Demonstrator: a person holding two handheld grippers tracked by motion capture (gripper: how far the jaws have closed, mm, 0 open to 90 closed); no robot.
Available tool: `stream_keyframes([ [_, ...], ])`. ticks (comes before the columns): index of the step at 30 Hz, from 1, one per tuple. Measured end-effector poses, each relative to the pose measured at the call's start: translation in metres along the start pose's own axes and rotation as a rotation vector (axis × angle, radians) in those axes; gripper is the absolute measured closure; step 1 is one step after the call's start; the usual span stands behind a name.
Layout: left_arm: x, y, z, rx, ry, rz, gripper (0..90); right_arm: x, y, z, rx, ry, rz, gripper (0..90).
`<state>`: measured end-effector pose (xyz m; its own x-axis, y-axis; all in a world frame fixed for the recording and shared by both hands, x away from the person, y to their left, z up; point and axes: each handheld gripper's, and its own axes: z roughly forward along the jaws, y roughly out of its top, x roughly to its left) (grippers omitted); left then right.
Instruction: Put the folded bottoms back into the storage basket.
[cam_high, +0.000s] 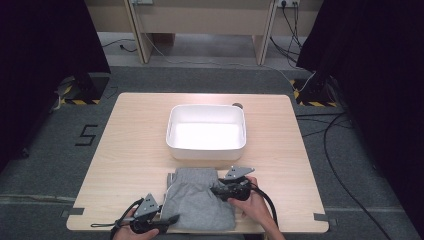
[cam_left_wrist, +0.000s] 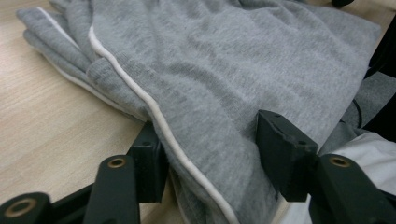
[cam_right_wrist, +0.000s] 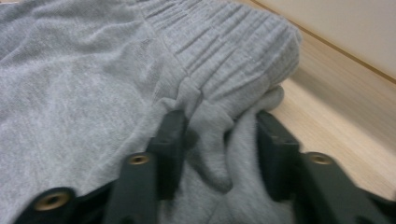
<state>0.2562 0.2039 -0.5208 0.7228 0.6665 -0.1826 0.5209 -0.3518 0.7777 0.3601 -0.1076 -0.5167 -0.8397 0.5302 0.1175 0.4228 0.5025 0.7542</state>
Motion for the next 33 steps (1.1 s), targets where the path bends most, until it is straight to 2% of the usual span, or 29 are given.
stream_keyframes([
  [4, -0.001, -0.001, 0.000, -0.013, -0.009, 0.000, 55.8, 0.002, 0.000, 0.000, -0.008, 0.016, -0.011, 72.2],
  [10, -0.006, -0.002, -0.002, -0.030, 0.002, 0.039, 62.9, 0.005, -0.001, -0.001, -0.018, 0.009, -0.051, 75.3],
  [14, -0.005, -0.001, -0.003, -0.029, -0.019, 0.033, 64.0, 0.006, -0.001, -0.002, -0.033, 0.006, -0.064, 76.4],
  [33, -0.013, 0.006, -0.018, -0.069, -0.038, 0.060, 66.6, 0.017, 0.010, -0.017, -0.108, 0.025, -0.119, 79.1],
])
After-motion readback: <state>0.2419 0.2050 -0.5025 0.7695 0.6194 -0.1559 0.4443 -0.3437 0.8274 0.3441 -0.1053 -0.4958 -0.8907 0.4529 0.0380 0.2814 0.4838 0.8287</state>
